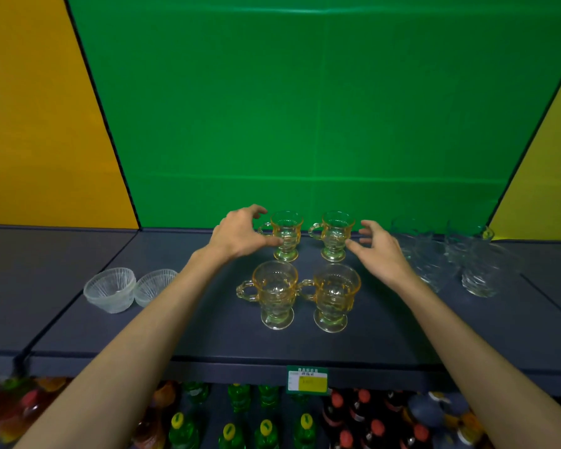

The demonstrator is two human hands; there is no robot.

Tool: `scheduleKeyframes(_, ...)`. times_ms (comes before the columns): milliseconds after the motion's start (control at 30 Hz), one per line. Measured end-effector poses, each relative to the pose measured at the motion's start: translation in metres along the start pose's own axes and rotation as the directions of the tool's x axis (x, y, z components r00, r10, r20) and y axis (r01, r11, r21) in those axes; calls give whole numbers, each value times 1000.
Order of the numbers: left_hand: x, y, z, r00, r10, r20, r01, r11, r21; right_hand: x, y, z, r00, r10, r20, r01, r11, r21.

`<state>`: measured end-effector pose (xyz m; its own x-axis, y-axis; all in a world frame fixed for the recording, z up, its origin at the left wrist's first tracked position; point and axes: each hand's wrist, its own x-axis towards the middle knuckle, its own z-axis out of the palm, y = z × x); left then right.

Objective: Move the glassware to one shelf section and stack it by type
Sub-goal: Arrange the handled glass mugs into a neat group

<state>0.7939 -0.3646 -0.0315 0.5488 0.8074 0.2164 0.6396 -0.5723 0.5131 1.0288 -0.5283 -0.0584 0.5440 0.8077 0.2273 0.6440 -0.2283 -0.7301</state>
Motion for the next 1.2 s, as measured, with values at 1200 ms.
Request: scheduleKeyframes(1200,-3,-18,27,972,33,234,96,849,-519,3,3,11,991,-62,118,50,993,104)
